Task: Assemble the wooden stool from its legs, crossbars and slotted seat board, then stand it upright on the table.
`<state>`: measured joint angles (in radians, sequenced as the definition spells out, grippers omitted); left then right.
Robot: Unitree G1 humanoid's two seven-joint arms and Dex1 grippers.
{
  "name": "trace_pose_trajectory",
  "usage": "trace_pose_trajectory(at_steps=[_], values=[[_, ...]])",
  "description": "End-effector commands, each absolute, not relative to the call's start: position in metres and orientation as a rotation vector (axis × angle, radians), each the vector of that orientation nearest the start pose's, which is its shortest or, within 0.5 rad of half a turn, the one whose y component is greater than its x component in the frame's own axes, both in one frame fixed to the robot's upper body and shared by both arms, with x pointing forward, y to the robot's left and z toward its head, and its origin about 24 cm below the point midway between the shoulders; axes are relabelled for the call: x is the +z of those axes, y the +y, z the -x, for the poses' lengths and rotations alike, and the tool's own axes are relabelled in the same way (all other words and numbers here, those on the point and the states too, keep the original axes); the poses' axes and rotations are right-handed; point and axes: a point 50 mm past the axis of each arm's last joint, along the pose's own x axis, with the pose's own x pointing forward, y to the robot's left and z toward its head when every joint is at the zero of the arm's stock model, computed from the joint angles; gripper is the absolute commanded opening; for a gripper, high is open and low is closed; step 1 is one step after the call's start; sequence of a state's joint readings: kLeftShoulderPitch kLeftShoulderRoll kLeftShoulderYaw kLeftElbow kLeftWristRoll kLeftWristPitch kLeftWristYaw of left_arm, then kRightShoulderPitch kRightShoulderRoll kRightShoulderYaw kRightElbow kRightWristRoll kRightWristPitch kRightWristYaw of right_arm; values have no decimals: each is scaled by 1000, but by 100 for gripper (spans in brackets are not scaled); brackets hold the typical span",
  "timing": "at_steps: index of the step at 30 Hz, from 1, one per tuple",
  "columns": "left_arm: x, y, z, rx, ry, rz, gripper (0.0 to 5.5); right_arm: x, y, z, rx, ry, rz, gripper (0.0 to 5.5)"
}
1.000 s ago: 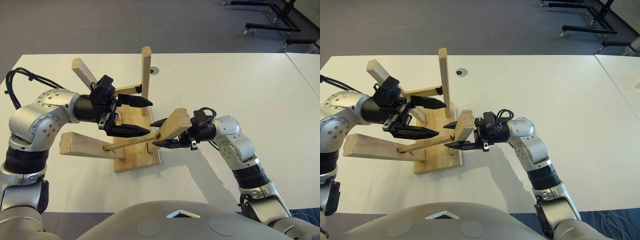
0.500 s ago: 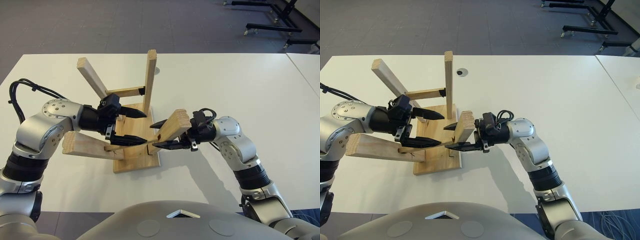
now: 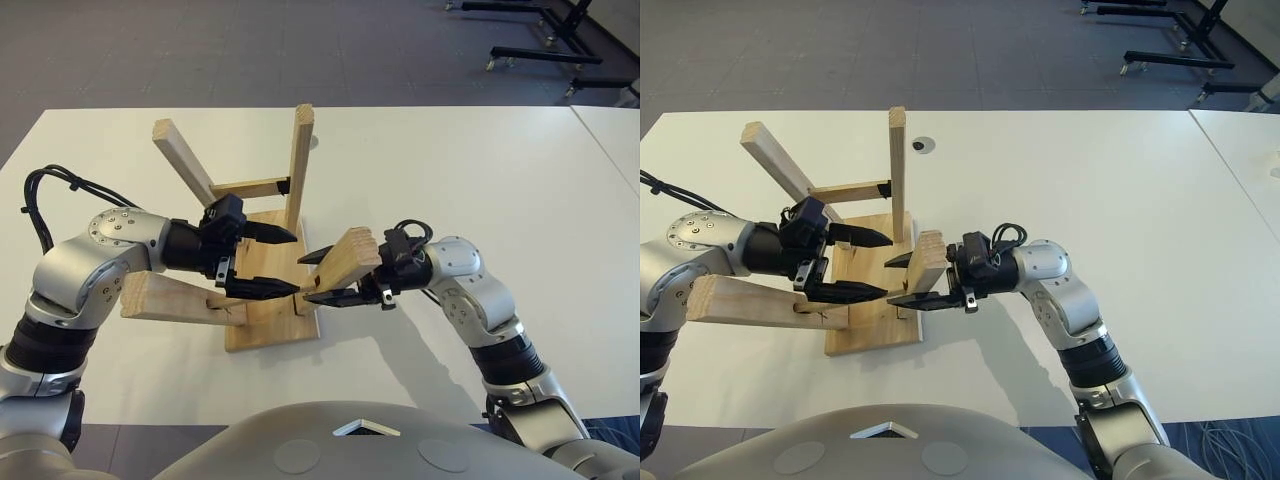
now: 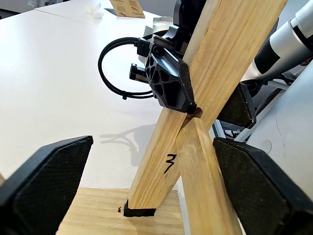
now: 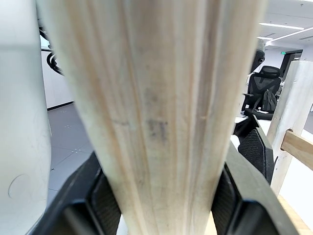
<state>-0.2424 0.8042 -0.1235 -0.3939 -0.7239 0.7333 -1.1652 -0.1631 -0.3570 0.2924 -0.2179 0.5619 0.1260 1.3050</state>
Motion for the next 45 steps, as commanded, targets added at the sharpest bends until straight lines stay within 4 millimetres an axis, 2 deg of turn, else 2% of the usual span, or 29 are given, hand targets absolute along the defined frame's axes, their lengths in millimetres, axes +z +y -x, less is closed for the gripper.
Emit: trace_pose_trajectory(at_steps=[1, 8, 16, 30, 36, 41, 45], values=[[130, 161, -218, -1476, 465, -52, 449, 113, -79, -208, 1790, -221, -72, 205], [128, 164, -216, -1435, 453, -38, 449, 102, -83, -203, 1821, -174, 16, 205], [121, 160, -206, -1386, 437, 1, 449, 106, -81, -200, 1869, -125, 51, 205], [113, 155, -203, -1315, 399, 53, 449, 105, -64, -201, 1956, 51, 111, 206], [152, 167, -211, -1261, 94, 172, 449, 104, -65, -209, 1903, 47, 82, 206], [170, 179, -211, -1218, -29, 228, 449, 105, -64, -215, 1863, 32, 70, 205], [195, 217, -204, -1097, -175, 252, 449, 106, -64, -217, 1832, 17, 74, 205]])
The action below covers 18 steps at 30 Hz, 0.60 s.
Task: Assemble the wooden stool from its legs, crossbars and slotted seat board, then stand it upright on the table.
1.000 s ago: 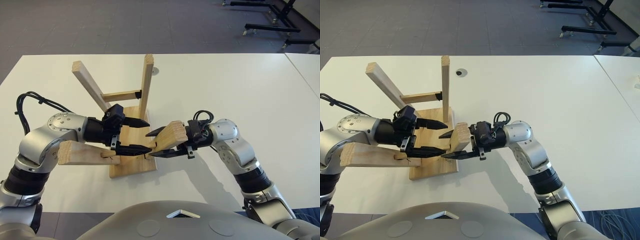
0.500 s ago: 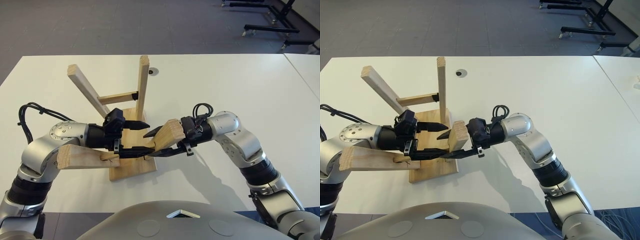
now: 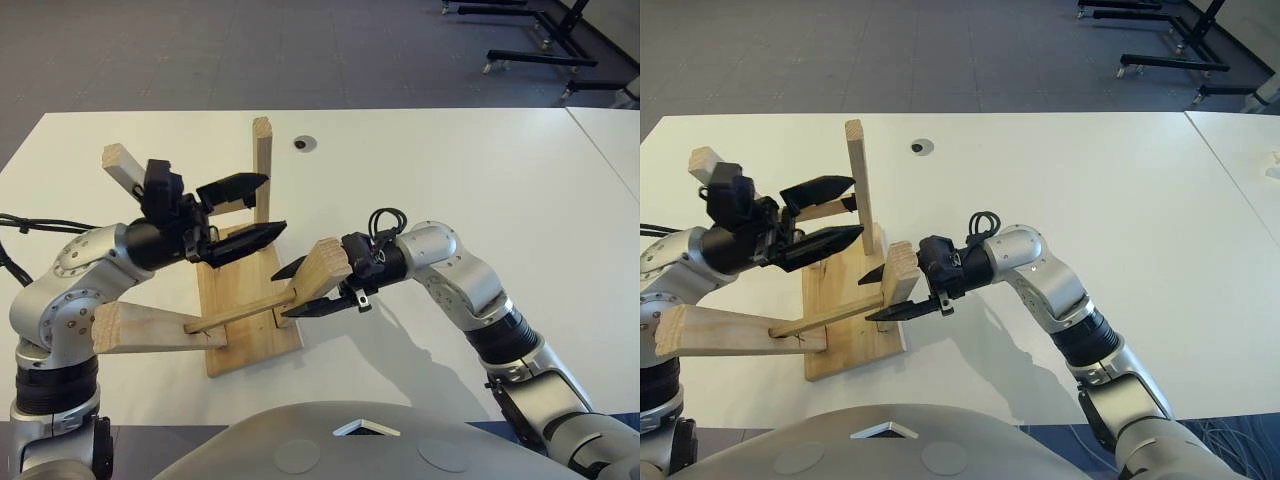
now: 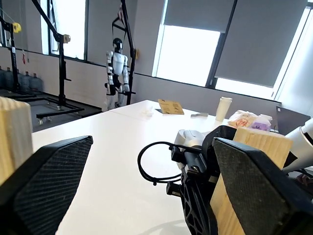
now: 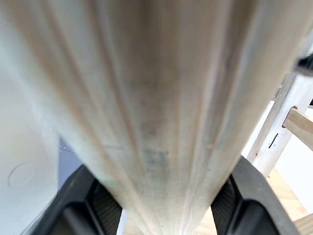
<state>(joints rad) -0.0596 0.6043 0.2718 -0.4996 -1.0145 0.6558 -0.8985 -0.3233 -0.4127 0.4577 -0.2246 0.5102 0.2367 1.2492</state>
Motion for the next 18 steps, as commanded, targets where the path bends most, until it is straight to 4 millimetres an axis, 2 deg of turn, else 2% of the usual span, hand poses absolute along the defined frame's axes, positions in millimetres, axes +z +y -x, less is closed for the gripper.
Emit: trace_pose_trajectory(at_steps=[1, 4, 9, 13, 18], values=[[202, 227, -200, -1068, -216, 263, 449, 106, -64, -217, 1830, 15, 75, 205], [213, 263, -180, -950, -288, 281, 449, 107, -65, -218, 1824, 12, 84, 205], [197, 318, -143, -735, -208, 299, 449, 108, -70, -218, 1832, 19, 107, 205], [178, 327, -122, -698, -111, 322, 449, 109, -73, -219, 1833, 27, 115, 205], [166, 330, -98, -699, 38, 294, 449, 110, -77, -222, 1824, 31, 126, 205]])
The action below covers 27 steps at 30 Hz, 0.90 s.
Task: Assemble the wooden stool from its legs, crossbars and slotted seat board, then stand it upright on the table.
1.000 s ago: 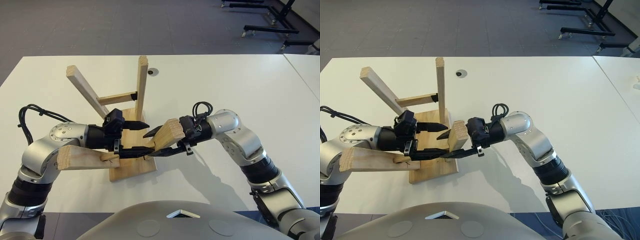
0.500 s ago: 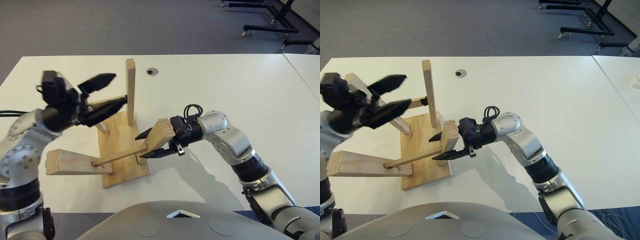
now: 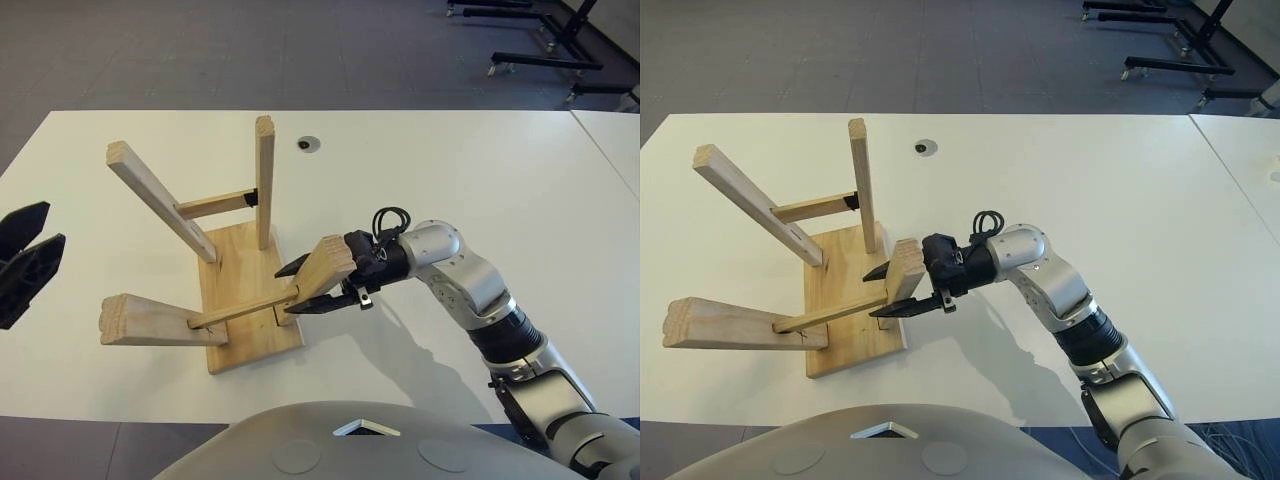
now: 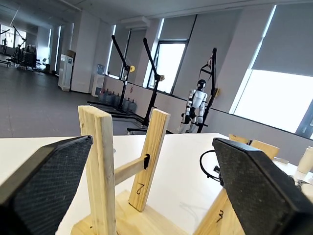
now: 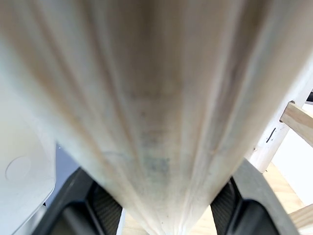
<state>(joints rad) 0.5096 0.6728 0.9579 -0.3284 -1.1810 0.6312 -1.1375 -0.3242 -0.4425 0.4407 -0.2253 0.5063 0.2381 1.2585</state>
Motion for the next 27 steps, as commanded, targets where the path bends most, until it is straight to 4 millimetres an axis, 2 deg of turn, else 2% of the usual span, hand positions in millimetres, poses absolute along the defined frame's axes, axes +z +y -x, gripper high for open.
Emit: trace_pose_trajectory(at_steps=[1, 8, 16, 20, 27], values=[[164, 328, -96, -707, 57, 295, 449, 110, -78, -222, 1823, 32, 126, 205], [154, 296, -96, -847, 81, 324, 449, 111, -77, -224, 1826, 29, 132, 205], [158, 308, -91, -862, 161, 258, 449, 111, -80, -227, 1826, 36, 135, 205], [159, 299, -97, -906, 150, 257, 449, 111, -80, -227, 1827, 37, 137, 205], [165, 294, -106, -909, 95, 249, 449, 112, -79, -228, 1842, 33, 152, 205]])
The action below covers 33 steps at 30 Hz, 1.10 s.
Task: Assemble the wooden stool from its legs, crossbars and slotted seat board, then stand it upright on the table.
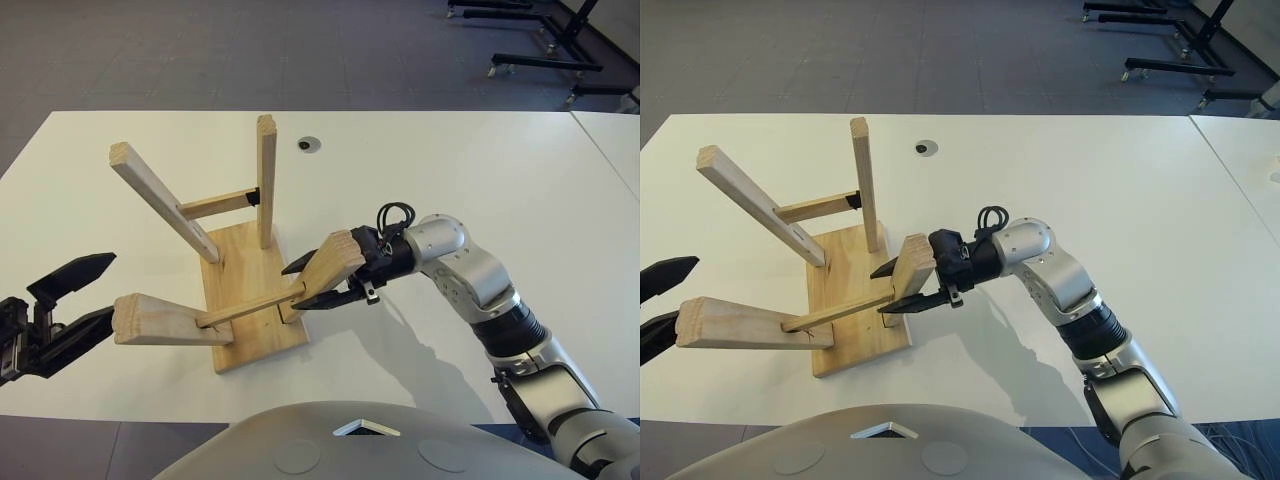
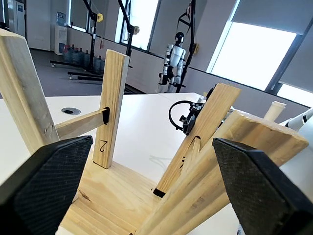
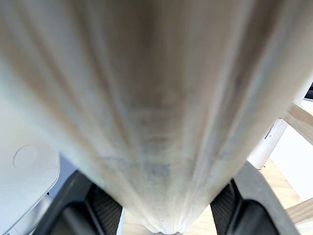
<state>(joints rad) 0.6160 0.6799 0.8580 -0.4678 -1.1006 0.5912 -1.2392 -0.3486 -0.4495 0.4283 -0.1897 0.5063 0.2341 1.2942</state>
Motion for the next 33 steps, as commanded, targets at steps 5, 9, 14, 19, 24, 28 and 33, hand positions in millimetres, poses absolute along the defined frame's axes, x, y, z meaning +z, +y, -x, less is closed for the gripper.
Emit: trace_pose_trajectory(at_steps=[5, 9, 14, 19, 24, 28, 33], values=[[164, 284, -112, -927, 81, 262, 449, 112, -78, -228, 1853, 36, 151, 205], [161, 297, -105, -884, 110, 254, 449, 111, -78, -228, 1853, 40, 149, 205], [153, 320, -94, -811, 226, 216, 449, 111, -78, -228, 1846, 43, 144, 205], [143, 306, -97, -907, 265, 243, 449, 110, -78, -227, 1844, 48, 142, 205], [147, 302, -95, -919, 242, 255, 449, 110, -80, -228, 1841, 52, 147, 205], [153, 299, -96, -941, 215, 260, 449, 110, -81, -228, 1841, 56, 145, 205], [158, 285, -98, -999, 179, 280, 449, 110, -81, -229, 1845, 57, 147, 205]])
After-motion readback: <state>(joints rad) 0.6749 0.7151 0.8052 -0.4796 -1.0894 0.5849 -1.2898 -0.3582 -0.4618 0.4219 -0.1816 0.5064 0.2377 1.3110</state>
